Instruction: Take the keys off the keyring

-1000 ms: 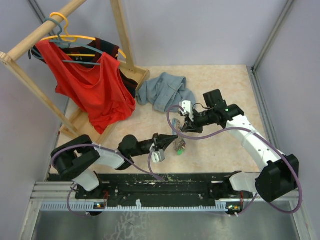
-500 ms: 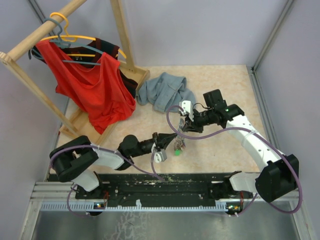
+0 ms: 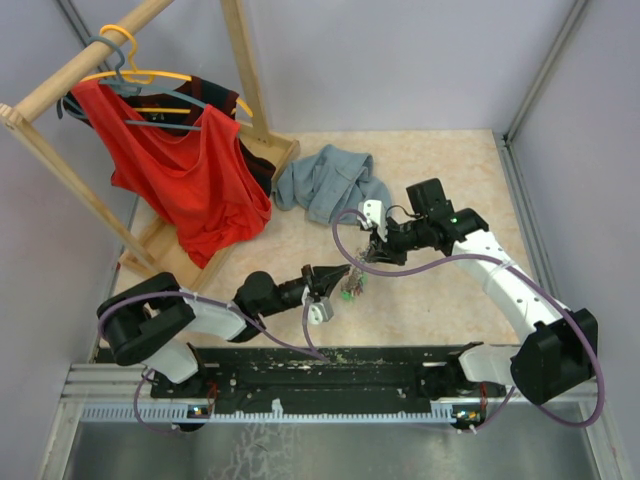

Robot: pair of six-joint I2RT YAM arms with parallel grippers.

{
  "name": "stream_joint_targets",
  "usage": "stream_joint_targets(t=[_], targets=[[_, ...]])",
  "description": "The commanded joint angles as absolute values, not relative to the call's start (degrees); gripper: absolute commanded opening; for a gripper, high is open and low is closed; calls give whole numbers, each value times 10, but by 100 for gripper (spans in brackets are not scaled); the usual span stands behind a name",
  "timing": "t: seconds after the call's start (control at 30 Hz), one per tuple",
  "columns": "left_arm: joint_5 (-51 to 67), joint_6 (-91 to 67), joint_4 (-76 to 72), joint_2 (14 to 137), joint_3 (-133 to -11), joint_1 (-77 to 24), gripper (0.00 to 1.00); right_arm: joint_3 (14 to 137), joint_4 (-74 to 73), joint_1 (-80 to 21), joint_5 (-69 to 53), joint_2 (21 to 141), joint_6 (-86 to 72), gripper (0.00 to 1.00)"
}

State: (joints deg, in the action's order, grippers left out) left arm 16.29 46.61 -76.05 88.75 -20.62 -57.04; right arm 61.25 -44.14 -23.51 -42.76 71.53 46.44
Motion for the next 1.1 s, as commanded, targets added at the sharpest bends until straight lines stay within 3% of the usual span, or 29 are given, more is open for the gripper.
stream_joint_targets(t=[0.0, 0.63, 1.07], targets=[[157, 475, -783, 878, -201, -573, 0, 644, -413, -236, -453, 692, 461, 0], [147, 437, -805, 870, -197, -573, 1, 633, -397, -236, -459, 698, 452, 0], [160, 388, -852, 820, -154, -569, 53, 645, -418, -236, -458, 692, 468, 0]])
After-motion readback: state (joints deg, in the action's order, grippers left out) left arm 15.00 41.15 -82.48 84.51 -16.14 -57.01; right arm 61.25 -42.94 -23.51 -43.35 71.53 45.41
